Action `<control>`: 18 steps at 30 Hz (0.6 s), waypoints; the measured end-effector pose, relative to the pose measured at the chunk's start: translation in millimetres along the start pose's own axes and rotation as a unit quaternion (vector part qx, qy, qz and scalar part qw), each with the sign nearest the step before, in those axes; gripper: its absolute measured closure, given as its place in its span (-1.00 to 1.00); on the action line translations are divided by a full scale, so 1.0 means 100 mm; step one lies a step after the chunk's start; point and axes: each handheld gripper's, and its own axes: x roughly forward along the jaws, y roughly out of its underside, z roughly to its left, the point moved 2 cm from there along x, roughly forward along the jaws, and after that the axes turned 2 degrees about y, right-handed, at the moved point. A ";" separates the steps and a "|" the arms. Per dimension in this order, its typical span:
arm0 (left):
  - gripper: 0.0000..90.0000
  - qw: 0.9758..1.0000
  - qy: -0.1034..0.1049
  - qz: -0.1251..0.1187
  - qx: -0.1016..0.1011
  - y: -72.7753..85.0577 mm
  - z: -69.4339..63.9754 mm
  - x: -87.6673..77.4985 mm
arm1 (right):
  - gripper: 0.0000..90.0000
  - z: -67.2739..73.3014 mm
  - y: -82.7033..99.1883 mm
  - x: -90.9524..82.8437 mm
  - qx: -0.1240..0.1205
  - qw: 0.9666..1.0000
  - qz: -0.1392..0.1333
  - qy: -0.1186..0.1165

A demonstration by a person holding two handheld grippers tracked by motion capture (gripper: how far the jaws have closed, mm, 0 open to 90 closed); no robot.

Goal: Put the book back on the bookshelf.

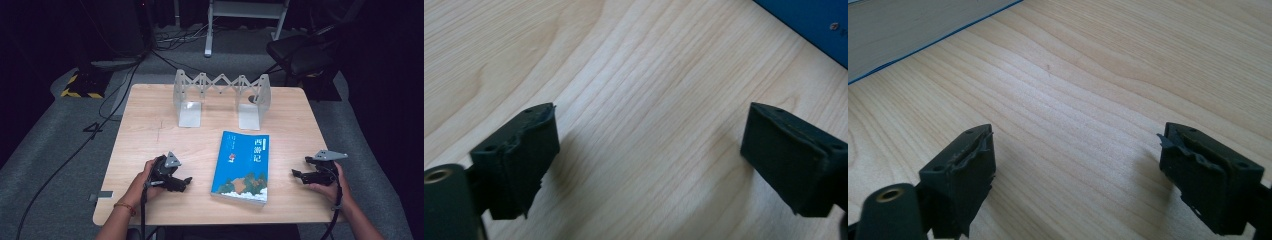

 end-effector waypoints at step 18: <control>-0.94 1.000 0.007 0.007 0.014 0.07 -0.40 -0.04 | -0.51 0.24 -0.17 0.03 -0.073 0.996 0.028 -0.049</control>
